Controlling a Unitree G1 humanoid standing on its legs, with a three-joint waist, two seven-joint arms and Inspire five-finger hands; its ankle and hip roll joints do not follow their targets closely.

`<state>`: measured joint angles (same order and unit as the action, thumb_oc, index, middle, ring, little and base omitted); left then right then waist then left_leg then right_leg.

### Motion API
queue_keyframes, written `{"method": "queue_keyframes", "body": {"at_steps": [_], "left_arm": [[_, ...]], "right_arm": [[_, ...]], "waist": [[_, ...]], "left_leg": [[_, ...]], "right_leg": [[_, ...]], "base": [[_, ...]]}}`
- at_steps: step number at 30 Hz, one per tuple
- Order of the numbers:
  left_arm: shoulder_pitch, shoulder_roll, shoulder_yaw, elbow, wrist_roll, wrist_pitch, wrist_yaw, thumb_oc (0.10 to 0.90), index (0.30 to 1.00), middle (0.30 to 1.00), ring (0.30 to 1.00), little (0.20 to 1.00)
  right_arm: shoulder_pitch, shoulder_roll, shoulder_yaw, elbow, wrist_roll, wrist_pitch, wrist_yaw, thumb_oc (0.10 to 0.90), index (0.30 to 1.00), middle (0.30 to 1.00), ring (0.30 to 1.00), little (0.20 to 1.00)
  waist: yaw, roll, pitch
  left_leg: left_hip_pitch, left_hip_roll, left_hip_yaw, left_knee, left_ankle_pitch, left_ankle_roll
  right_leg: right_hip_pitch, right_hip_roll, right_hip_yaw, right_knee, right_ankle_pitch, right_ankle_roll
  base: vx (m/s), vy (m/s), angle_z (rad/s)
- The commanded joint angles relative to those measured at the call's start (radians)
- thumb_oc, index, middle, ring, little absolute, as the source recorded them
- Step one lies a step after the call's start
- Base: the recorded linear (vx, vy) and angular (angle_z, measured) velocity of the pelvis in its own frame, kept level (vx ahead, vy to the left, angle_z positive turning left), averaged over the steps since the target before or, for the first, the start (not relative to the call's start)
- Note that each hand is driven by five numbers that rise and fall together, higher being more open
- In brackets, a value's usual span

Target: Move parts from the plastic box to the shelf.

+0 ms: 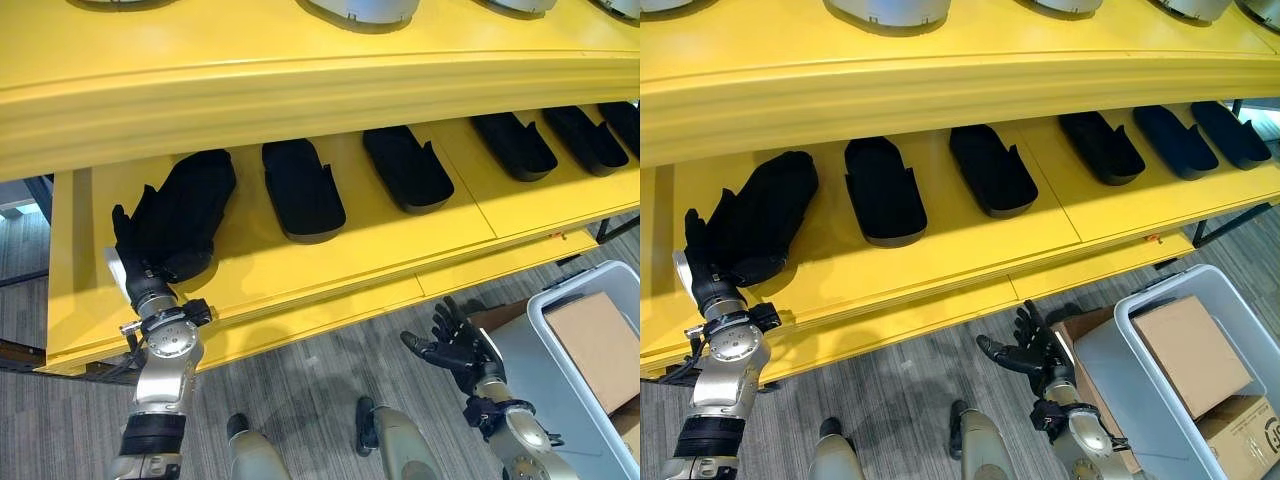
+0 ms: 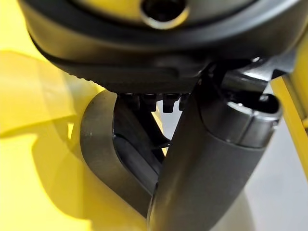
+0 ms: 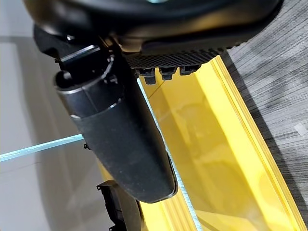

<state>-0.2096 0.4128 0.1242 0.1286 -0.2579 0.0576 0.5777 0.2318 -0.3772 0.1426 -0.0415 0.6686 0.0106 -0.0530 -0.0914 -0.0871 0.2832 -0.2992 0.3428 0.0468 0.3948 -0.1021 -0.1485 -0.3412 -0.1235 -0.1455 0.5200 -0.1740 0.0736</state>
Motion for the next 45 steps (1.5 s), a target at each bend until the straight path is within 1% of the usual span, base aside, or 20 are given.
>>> {"method": "queue_keyframes", "body": {"at_steps": [1,3,5,6,7,9,10,11,12,15,18,24,25,26,28,29,33,44,45], "left_arm": [[0.002,0.008,-0.018,0.012,-0.122,-0.052,-0.042,0.900,1.000,1.000,1.000,1.000],[-0.007,-0.002,-0.025,0.037,-0.188,-0.068,-0.055,0.900,1.000,1.000,1.000,1.000],[-0.021,-0.002,-0.042,0.073,-0.198,-0.053,-0.066,0.900,1.000,1.000,1.000,1.000],[-0.028,0.002,-0.047,0.085,-0.188,-0.046,-0.069,0.900,1.000,1.000,1.000,1.000],[-0.050,0.010,-0.058,0.132,-0.173,-0.030,-0.074,0.900,1.000,1.000,1.000,1.000],[-0.058,0.009,-0.062,0.147,-0.172,-0.027,-0.075,0.900,1.000,1.000,1.000,1.000],[-0.072,0.015,-0.071,0.182,-0.164,-0.014,-0.075,0.900,1.000,1.000,1.000,1.000],[-0.081,0.016,-0.073,0.203,-0.166,-0.014,-0.072,0.900,1.000,1.000,1.000,1.000],[-0.095,0.013,-0.075,0.234,-0.173,-0.011,-0.071,0.900,1.000,1.000,1.000,1.000],[-0.115,0.008,-0.081,0.258,-0.189,-0.008,-0.063,0.900,1.000,1.000,1.000,1.000],[-0.127,-0.019,-0.078,0.307,-0.286,-0.024,-0.068,0.900,1.000,1.000,1.000,1.000],[-0.150,-0.039,-0.078,0.366,-0.369,-0.036,-0.070,0.900,1.000,1.000,1.000,1.000],[-0.146,-0.054,-0.072,0.356,-0.428,-0.053,-0.065,0.900,1.000,1.000,1.000,1.000],[-0.145,-0.068,-0.055,0.380,-0.484,-0.066,-0.059,0.900,1.000,1.000,1.000,1.000],[-0.142,-0.072,-0.057,0.368,-0.484,-0.069,-0.061,0.900,1.000,1.000,1.000,1.000],[-0.145,-0.076,-0.051,0.396,-0.502,-0.068,-0.062,0.900,1.000,1.000,1.000,1.000],[-0.140,-0.085,-0.050,0.397,-0.514,-0.070,-0.063,0.900,1.000,1.000,1.000,1.000],[-0.095,-0.057,-0.059,0.350,-0.466,-0.061,-0.080,0.900,1.000,1.000,1.000,1.000],[-0.091,-0.055,-0.060,0.354,-0.456,-0.052,-0.089,0.900,1.000,1.000,1.000,1.000]], "right_arm": [[-0.035,0.006,-0.081,-0.149,-0.011,-0.070,0.015,0.900,1.000,1.000,1.000,1.000],[-0.031,0.010,-0.084,-0.149,-0.012,-0.069,0.015,0.900,1.000,1.000,1.000,1.000],[-0.028,0.012,-0.082,-0.147,-0.010,-0.065,0.015,0.900,1.000,1.000,1.000,1.000],[-0.025,0.011,-0.083,-0.148,-0.011,-0.066,0.015,0.900,1.000,1.000,1.000,1.000],[-0.022,0.010,-0.084,-0.146,-0.007,-0.058,0.017,0.900,1.000,1.000,1.000,1.000],[-0.018,0.011,-0.082,-0.148,-0.005,-0.057,0.018,0.900,1.000,1.000,1.000,1.000],[-0.017,0.009,-0.080,-0.147,-0.003,-0.054,0.018,0.900,1.000,1.000,1.000,1.000],[-0.013,0.008,-0.078,-0.148,-0.003,-0.053,0.017,0.900,1.000,1.000,1.000,1.000],[-0.011,0.008,-0.073,-0.149,-0.002,-0.052,0.017,0.900,1.000,1.000,1.000,1.000],[-0.008,0.007,-0.071,-0.152,0.000,-0.052,0.015,0.900,1.000,1.000,1.000,1.000],[-0.009,0.007,-0.062,-0.151,-0.004,-0.048,0.009,0.900,1.000,1.000,1.000,1.000],[-0.011,0.003,-0.050,-0.157,-0.003,-0.043,0.006,0.900,1.000,1.000,1.000,1.000],[-0.008,0.005,-0.049,-0.158,-0.005,-0.042,0.003,0.900,1.000,1.000,1.000,1.000],[-0.012,0.007,-0.043,-0.158,-0.005,-0.042,0.003,0.900,1.000,1.000,1.000,1.000],[-0.010,0.004,-0.043,-0.159,-0.008,-0.042,0.002,0.900,1.000,1.000,1.000,1.000],[-0.011,0.006,-0.040,-0.158,-0.008,-0.040,0.005,0.900,1.000,1.000,1.000,1.000],[-0.004,0.006,-0.036,-0.161,-0.005,-0.041,0.002,0.900,1.000,1.000,1.000,1.000],[-0.002,0.002,-0.045,-0.152,-0.007,-0.044,0.004,0.900,1.000,1.000,1.000,1.000],[-0.002,0.001,-0.047,-0.150,-0.009,-0.043,0.007,0.900,1.000,1.000,1.000,1.000]], "waist": [[-0.012,-0.013,-0.033],[-0.015,-0.012,-0.037],[-0.021,-0.013,-0.039],[-0.023,-0.013,-0.040],[-0.029,-0.014,-0.043],[-0.030,-0.013,-0.046],[-0.034,-0.013,-0.048],[-0.035,-0.011,-0.047],[-0.037,-0.011,-0.046],[-0.041,-0.010,-0.047],[-0.043,-0.010,-0.045],[-0.045,-0.010,-0.044],[-0.045,-0.009,-0.045],[-0.045,-0.008,-0.045],[-0.045,-0.008,-0.044],[-0.044,-0.008,-0.044],[-0.044,-0.010,-0.046],[-0.037,-0.001,-0.041],[-0.036,0.000,-0.041]], "left_leg": [[0.000,0.010,0.016,0.054,-0.025,0.046],[-0.001,0.011,0.015,0.052,-0.024,0.046],[-0.004,0.012,0.016,0.055,-0.024,0.046],[-0.005,0.012,0.016,0.054,-0.024,0.046],[-0.010,0.011,0.015,0.059,-0.025,0.046],[-0.013,0.012,0.014,0.060,-0.025,0.046],[-0.015,0.012,0.015,0.060,-0.024,0.045],[-0.005,0.014,0.013,0.070,-0.049,0.039],[-0.006,0.014,0.014,0.071,-0.049,0.039],[-0.008,0.014,0.016,0.072,-0.049,0.040],[-0.003,0.013,0.022,0.072,-0.048,0.040],[0.000,0.012,0.026,0.074,-0.049,0.040],[0.001,0.011,0.026,0.072,-0.050,0.041],[0.003,0.010,0.028,0.072,-0.051,0.041],[0.004,0.009,0.028,0.072,-0.051,0.042],[0.005,0.009,0.029,0.072,-0.051,0.042],[0.009,0.008,0.029,0.071,-0.051,0.041],[0.011,0.002,0.024,0.068,-0.052,0.042],[0.013,0.001,0.025,0.066,-0.052,0.042]], "right_leg": [[0.094,-0.034,0.051,-0.086,0.005,0.045],[0.091,-0.035,0.050,-0.085,0.005,0.046],[0.088,-0.036,0.051,-0.081,0.004,0.045],[0.087,-0.035,0.050,-0.080,0.004,0.046],[0.082,-0.036,0.052,-0.076,0.003,0.046],[0.078,-0.035,0.052,-0.074,0.003,0.046],[0.076,-0.034,0.053,-0.074,0.003,0.046],[0.085,-0.034,0.056,-0.063,-0.017,0.051],[0.081,-0.035,0.057,-0.060,-0.017,0.051],[0.074,-0.034,0.059,-0.054,-0.019,0.051],[0.071,-0.034,0.064,-0.049,-0.021,0.050],[0.066,-0.034,0.070,-0.042,-0.024,0.049],[0.065,-0.035,0.071,-0.043,-0.024,0.049],[0.063,-0.035,0.074,-0.039,-0.026,0.049],[0.063,-0.035,0.075,-0.038,-0.026,0.049],[0.062,-0.035,0.075,-0.036,-0.027,0.049],[0.064,-0.038,0.072,-0.033,-0.030,0.049],[0.076,-0.044,0.064,-0.033,-0.030,0.051],[0.078,-0.045,0.064,-0.035,-0.029,0.051]], "base": [[0.00,0.000,0.00],[0.00,0.000,0.00],[0.00,0.000,0.00],[0.00,0.000,0.00],[0.00,0.000,0.00],[0.00,0.000,0.00],[0.07,0.003,0.00],[0.07,0.004,0.01],[0.06,0.005,0.00],[0.00,0.000,0.00],[0.00,0.000,0.00],[0.00,0.000,0.00],[0.02,-0.002,-0.03],[0.02,-0.002,-0.04],[0.01,0.001,-0.06],[0.01,-0.002,-0.03],[0.00,0.000,0.00],[0.00,0.000,0.00],[0.00,0.000,0.00]]}}
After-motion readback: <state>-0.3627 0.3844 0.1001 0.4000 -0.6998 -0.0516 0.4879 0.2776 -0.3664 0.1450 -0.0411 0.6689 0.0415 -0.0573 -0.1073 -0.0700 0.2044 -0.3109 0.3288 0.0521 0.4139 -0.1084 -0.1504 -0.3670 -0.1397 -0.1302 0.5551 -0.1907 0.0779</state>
